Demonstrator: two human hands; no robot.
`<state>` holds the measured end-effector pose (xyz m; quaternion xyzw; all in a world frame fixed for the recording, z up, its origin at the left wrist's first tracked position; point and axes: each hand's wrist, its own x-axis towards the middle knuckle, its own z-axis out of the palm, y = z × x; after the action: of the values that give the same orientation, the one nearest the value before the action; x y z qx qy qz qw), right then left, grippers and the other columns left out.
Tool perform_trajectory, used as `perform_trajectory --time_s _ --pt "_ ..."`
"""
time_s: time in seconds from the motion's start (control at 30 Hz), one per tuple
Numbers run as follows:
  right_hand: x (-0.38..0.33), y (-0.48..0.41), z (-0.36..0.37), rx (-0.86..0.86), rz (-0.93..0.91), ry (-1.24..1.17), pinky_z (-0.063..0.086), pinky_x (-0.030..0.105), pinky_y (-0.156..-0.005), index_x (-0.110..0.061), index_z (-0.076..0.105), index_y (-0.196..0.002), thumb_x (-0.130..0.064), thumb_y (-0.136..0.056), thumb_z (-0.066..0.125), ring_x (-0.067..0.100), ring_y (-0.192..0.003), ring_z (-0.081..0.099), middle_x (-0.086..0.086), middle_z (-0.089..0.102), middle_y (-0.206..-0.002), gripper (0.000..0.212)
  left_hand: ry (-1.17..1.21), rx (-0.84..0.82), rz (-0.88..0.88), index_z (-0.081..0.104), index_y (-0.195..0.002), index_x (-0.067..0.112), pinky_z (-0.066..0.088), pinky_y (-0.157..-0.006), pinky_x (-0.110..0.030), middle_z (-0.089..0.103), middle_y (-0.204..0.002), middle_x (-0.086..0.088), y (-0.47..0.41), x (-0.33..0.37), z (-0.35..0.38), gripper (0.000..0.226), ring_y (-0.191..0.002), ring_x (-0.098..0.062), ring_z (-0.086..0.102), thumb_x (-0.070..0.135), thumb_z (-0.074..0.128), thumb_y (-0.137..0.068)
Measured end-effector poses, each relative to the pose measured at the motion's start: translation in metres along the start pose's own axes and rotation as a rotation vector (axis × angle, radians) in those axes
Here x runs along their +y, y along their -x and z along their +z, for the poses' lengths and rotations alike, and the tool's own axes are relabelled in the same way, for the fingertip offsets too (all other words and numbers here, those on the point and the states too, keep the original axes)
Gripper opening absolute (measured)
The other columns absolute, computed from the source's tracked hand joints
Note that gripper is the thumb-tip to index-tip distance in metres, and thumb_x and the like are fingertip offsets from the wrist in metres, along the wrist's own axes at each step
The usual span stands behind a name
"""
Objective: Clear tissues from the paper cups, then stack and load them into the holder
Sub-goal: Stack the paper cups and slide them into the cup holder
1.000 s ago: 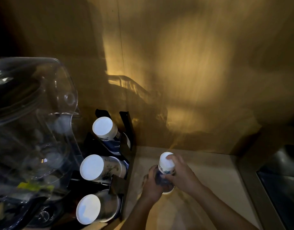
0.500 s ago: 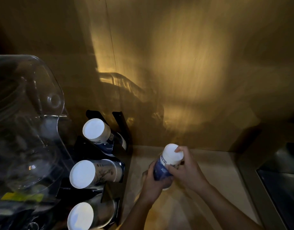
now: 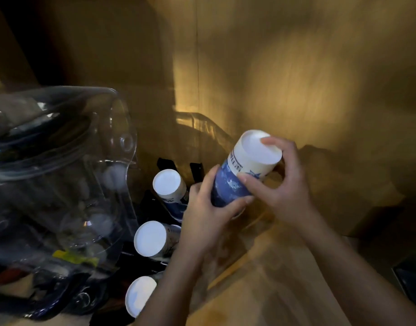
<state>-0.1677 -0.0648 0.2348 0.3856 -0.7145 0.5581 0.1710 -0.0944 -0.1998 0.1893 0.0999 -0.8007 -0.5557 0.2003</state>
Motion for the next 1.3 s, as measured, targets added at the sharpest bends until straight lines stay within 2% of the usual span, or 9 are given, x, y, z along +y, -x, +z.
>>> perform_trajectory --time_s 0.17,0.33,0.47,0.57,0.7,0.9,1.07,1.17,1.3 --pt "-0.038 -0.033 0.020 0.010 -0.150 0.015 0.046 0.024 -0.080 -0.023 0.043 -0.114 -0.034 -0.066 0.075 0.020 -0.099 0.052 0.009 0.052 -0.111 0.058 -0.070 0.092 0.110 0.041 -0.129 0.047 0.049 -0.098 -0.041 0.055 -0.127 0.005 -0.011 0.026 -0.055 0.086 -0.112 -0.008 0.057 0.067 0.073 -0.052" --pt "-0.055 -0.053 0.051 -0.028 -0.254 0.075 0.037 0.008 -0.081 -0.010 0.048 -0.113 -0.031 -0.066 0.075 0.010 -0.097 0.046 0.011 0.053 -0.109 0.058 -0.107 0.136 0.108 0.035 -0.128 0.050 0.043 -0.106 -0.041 0.047 -0.131 0.002 -0.017 0.023 -0.091 0.081 -0.121 -0.011 0.047 0.063 0.069 -0.055" --pt "-0.058 -0.061 0.074 -0.104 -0.266 0.119 0.042 0.020 -0.077 -0.013 0.047 -0.115 -0.036 -0.068 0.073 0.015 -0.097 0.048 0.009 0.053 -0.112 0.058 -0.032 0.137 0.051 0.038 -0.126 0.045 0.046 -0.104 -0.041 0.049 -0.132 0.002 -0.019 0.009 -0.104 0.078 -0.121 -0.008 0.050 0.060 0.074 -0.058" --pt "-0.052 -0.061 0.086 -0.183 -0.215 0.131 0.046 0.029 -0.078 -0.017 0.045 -0.116 -0.033 -0.069 0.075 0.016 -0.099 0.046 0.007 0.050 -0.113 0.058 0.065 0.091 0.022 0.040 -0.129 0.037 0.047 -0.103 -0.039 0.053 -0.129 0.007 -0.024 -0.004 -0.102 0.080 -0.117 0.000 0.054 0.054 0.079 -0.061" --pt "-0.034 -0.056 0.096 -0.235 -0.167 0.176 0.038 0.024 -0.078 -0.023 0.044 -0.115 -0.033 -0.068 0.076 0.012 -0.100 0.043 0.004 0.050 -0.114 0.058 0.012 0.098 -0.082 0.035 -0.134 0.038 0.041 -0.107 -0.048 0.047 -0.137 -0.001 -0.026 -0.028 -0.098 0.089 -0.127 -0.017 0.046 0.057 0.074 -0.056" --pt "0.001 -0.039 0.122 -0.566 0.081 0.330 0.043 0.038 -0.091 -0.029 0.020 -0.134 -0.035 -0.067 0.076 0.026 -0.117 0.047 0.006 0.045 -0.135 0.088 -0.110 0.177 -0.091 0.040 -0.130 0.027 0.044 -0.100 -0.048 0.052 -0.124 0.002 -0.029 -0.048 -0.085 0.078 -0.117 -0.021 0.051 0.016 0.078 -0.063" --pt "0.015 -0.033 0.133 -0.595 0.212 0.279 0.049 0.046 -0.081 -0.021 0.037 -0.113 -0.033 -0.068 0.075 0.026 -0.103 0.052 0.004 0.051 -0.117 0.060 -0.217 0.228 -0.058 0.043 -0.124 0.027 0.048 -0.082 -0.033 0.054 -0.107 0.014 -0.026 -0.058 -0.079 0.064 -0.109 -0.018 0.056 0.018 0.074 -0.069" --pt "0.014 -0.038 0.139 -0.614 0.286 0.305 0.051 0.045 -0.074 -0.021 0.037 -0.106 -0.029 -0.067 0.073 0.025 -0.091 0.057 0.004 0.053 -0.107 0.053 -0.279 0.230 0.030 0.034 -0.131 0.036 0.045 -0.087 -0.031 0.047 -0.124 0.014 -0.024 -0.060 -0.077 0.075 -0.113 -0.011 0.050 0.014 0.071 -0.070" --pt "0.011 -0.040 0.142 -0.658 0.349 0.316 0.047 0.041 -0.071 -0.023 0.036 -0.105 -0.028 -0.067 0.071 0.023 -0.084 0.058 0.002 0.054 -0.102 0.052 -0.476 0.280 0.125 0.052 -0.126 0.027 0.050 -0.083 -0.034 0.043 -0.140 0.006 -0.016 -0.061 -0.074 0.052 -0.116 -0.018 0.052 0.016 0.065 -0.077"
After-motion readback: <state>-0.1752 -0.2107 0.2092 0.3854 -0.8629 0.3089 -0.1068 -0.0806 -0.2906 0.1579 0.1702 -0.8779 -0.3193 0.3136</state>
